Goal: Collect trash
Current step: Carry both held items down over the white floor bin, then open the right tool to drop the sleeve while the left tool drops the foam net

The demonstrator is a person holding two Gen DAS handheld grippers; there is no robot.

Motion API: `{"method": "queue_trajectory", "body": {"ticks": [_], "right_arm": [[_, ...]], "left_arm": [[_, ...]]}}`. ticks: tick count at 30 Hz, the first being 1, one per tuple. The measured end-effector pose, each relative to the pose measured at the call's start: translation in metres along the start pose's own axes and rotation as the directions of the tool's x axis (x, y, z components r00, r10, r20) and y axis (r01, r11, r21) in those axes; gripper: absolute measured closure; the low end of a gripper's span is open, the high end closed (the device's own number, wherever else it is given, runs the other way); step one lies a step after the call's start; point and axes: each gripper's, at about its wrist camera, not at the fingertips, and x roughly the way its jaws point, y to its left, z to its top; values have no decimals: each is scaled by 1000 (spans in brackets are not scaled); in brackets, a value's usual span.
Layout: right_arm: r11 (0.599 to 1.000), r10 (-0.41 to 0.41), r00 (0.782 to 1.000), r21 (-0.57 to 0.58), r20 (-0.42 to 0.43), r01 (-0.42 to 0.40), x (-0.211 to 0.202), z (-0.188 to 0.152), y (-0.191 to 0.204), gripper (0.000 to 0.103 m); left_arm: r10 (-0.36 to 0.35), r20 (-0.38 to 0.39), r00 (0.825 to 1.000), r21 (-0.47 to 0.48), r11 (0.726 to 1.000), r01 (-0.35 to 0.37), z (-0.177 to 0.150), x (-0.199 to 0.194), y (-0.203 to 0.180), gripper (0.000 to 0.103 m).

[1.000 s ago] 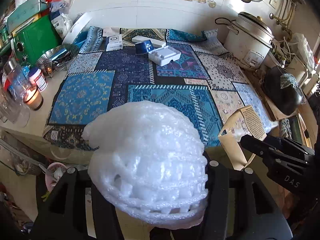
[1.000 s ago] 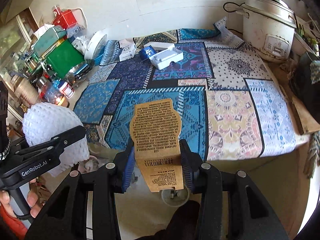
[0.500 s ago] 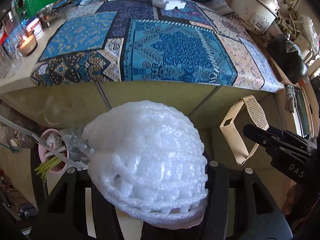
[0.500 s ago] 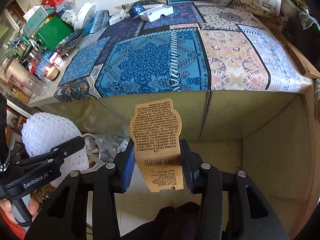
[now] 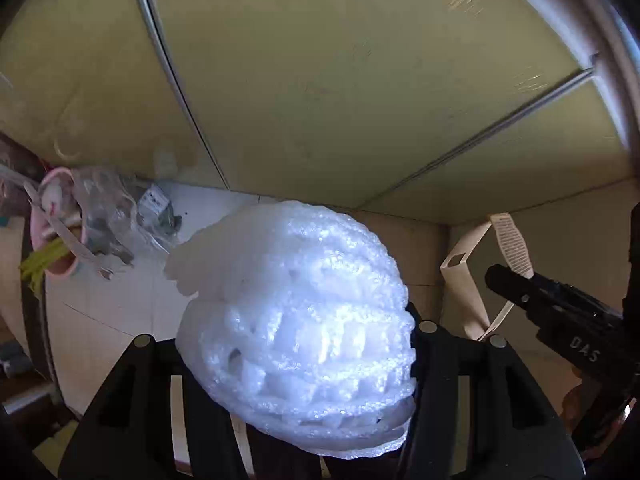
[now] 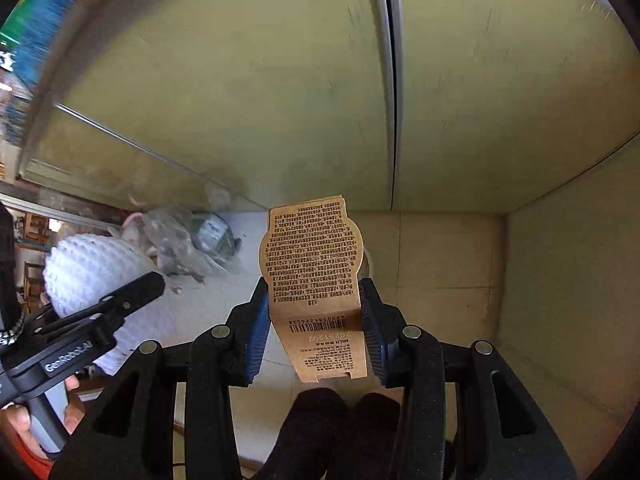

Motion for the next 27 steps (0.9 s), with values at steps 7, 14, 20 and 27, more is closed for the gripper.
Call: {"method": "queue_trajectory", "body": {"ticks": [7,14,20,27], "right_arm": [[999,26,997,-28,-75,-28,130,0,-17,64],[996,45,984,-69,-172,-57,231,-1,-16,63],[993,42,964,-92,-261,-68,272,-6,-25,62],[994,38,975,-96,-217,-60,254,-7,-33,48]], "left_arm": [[-14,-41,999,-70,997,11,-12,120,39,52],[-62,-99,993,-153,987,46,-23,219,78,51],[-68,-137,988,-171,984,44,-33,272,85,51],[-83,-161,983,-178,983,54,-37,295,82,49]]}}
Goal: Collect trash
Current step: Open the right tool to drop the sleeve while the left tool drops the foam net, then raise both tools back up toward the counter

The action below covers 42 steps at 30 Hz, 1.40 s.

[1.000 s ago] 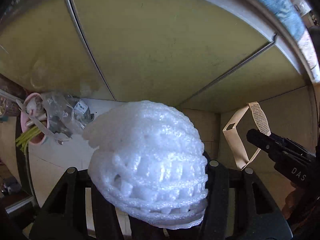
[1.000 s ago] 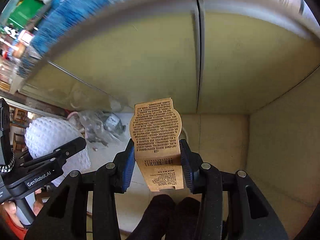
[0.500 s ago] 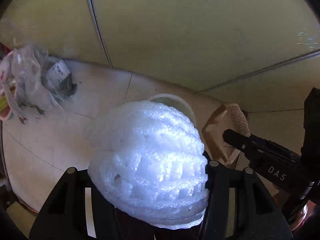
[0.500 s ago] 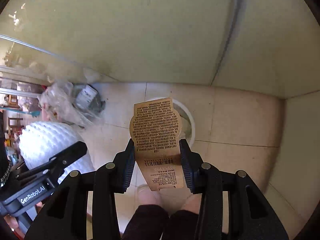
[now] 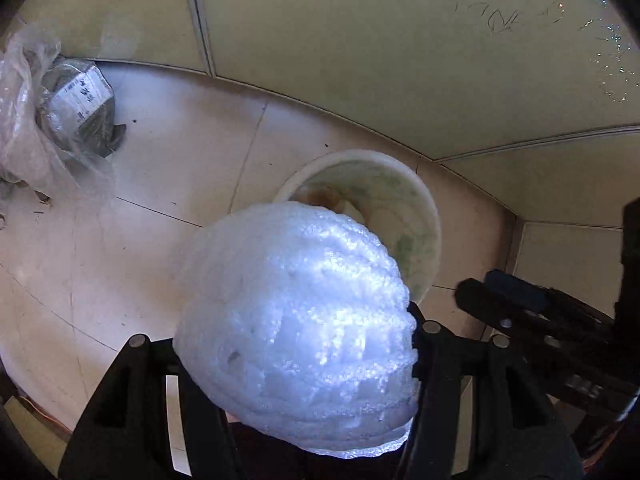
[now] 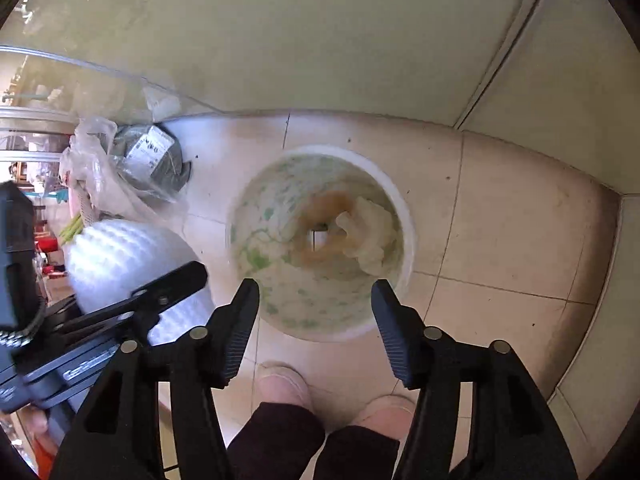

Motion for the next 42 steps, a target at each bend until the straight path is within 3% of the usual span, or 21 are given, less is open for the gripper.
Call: {"method": "queue_trajectory", "body": {"ticks": [6,10,14,18,22,28,33,39,42], "right_arm": [[999,-22,996,36,90,18,-37,-6,-9,48],[998,-19,990,64,137,11,-59,-11,-15,48],[997,-26,984,70,177,14,-76,-15,-13,48],[997,-47,975,74,219,31,-93,-18,-4,48],[996,-49,969,84,241,29,-122,-23,2,48],[996,-63,960,83,274,42,-192,-31,29,48],[995,-74,937,84,340,48,-277,-42,64,48],[991,-130,871,72,473,109,-399,-64,114,48],[989,-146,834,77,532,124,-453,-75,136,48]], "left_arm": [[-23,-22,999,64,998,24,-1,14,-25,44],[-33,-27,999,118,992,36,-3,22,-40,32],[5,-11,1000,169,986,-3,-5,20,-52,21],[24,-9,1000,183,983,-22,-9,12,-56,21],[56,23,998,186,981,-59,-15,-23,-58,21],[71,109,991,194,977,-91,-27,-131,-74,21],[52,214,976,213,972,-98,-36,-256,-93,21],[20,415,910,250,959,-135,-55,-416,-121,21],[-15,502,865,283,948,-148,-66,-492,-134,21]]}}
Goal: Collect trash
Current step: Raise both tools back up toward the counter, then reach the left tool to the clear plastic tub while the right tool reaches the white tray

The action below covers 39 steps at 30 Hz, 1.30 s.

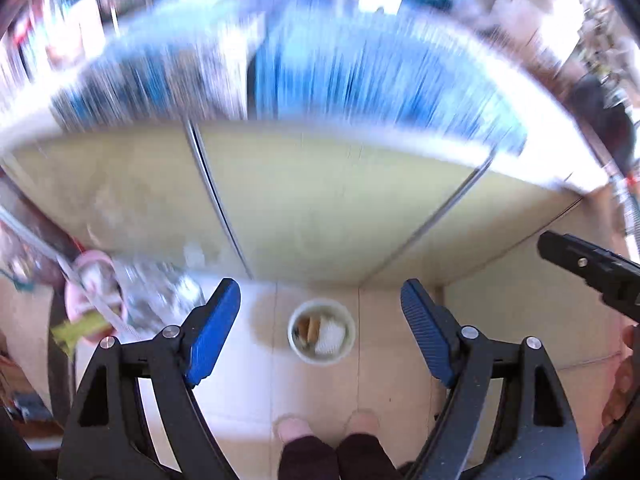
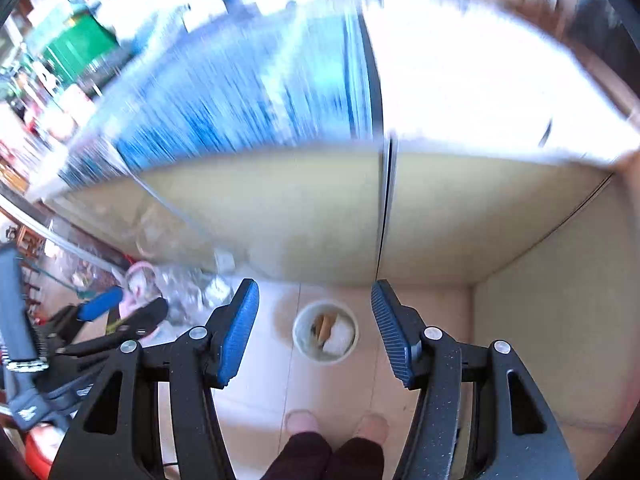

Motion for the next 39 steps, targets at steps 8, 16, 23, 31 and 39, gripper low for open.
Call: {"method": "queue_trajectory", "body": {"ticks": [8,16,23,31,39], "right_arm": [[1000,-9,986,-2,166,9,-105,28,28,48],[1000,-18,951,-3,309,20,-161,59,54,44],[997,-51,920,-28,388,67,-172,92,60,44],[994,-68,905,-52,421,99,-148,149,43,28],[990,-44,929,-106,367,89,-111,224,20,28]], "left_arm": [[-21,235,972,93,996,-1,56,-148,-6,21],[-66,356,932,98,995,32,91,-218,-4,21],[-79,368,926,119,992,37,121,-218,-7,13],[-48,426,903,59,998,26,185,-193,-13,1],[-36,397,917,-43,997,58,262,-153,-11,1]]}}
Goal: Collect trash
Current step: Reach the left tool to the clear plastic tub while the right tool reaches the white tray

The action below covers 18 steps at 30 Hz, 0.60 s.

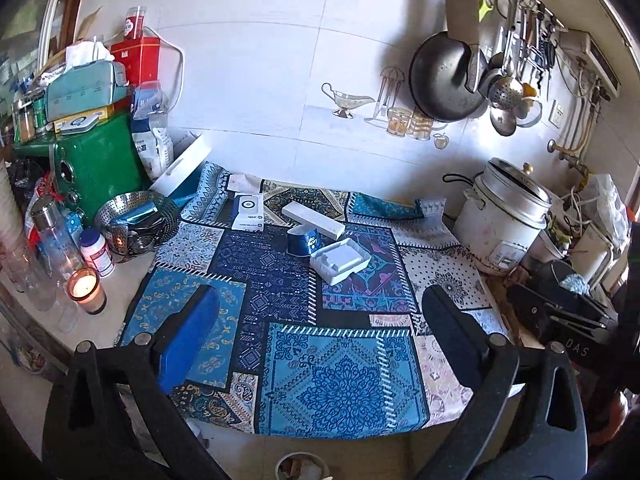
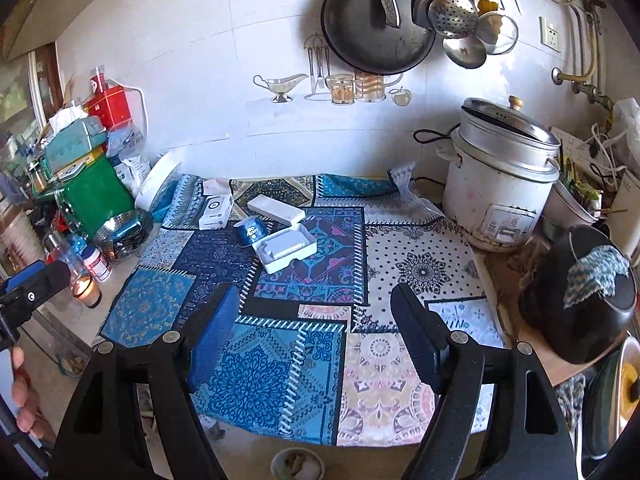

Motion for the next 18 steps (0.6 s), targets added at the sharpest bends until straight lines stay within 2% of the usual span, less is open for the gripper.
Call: {"method": "queue_trajectory", "body": {"ticks": [3,6,11,18], "right_arm": [[1000,-1,1000,-31,-26,0,26,11,0,28],[999,25,997,-30,-78,-27,55,18,5,28],[996,90,981,29,-170,-86,109,26,17,28],[992,73,957,118,-281,-41,188,32,47,28]], "left_arm": [[1,-9,1000,-43,999,-2,14,23,6,1],[40,-38,998,-22,999,-41,26,49,14,1],[91,-35,995,21,996,-91,44,85,35,1],[6,-110,994,75,997,3,74,151,72,1]]}}
